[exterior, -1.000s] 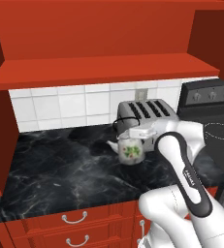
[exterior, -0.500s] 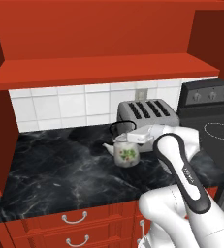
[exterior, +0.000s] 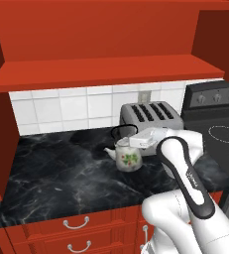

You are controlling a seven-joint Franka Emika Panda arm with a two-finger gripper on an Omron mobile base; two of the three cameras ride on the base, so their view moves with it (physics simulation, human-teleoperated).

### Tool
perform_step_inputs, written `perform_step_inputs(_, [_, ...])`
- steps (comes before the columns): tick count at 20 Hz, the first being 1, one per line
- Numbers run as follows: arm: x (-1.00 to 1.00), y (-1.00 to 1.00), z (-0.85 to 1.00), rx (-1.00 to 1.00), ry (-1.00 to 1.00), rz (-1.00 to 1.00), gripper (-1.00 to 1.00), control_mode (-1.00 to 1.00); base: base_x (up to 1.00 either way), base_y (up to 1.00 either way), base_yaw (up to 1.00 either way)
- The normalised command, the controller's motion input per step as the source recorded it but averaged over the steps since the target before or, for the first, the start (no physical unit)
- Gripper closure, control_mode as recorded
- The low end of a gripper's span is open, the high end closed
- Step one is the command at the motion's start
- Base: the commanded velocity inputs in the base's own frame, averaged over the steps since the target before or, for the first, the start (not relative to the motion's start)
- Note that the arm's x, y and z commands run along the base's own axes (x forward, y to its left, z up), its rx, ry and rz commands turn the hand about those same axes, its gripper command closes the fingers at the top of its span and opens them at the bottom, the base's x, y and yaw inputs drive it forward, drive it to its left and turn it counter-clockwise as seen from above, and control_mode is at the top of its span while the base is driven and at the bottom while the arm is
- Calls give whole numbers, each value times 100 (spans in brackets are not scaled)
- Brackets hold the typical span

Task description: Open the cabinet, pick the kettle from the cabinet, and place it in the sink.

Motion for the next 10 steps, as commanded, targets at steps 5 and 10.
perform_step_inputs(5, [0,0,0,0,0,0,100,-100,0,0,0])
perform_step_inputs(10, [0,0,0,0,0,0,100,-100,0,0,0])
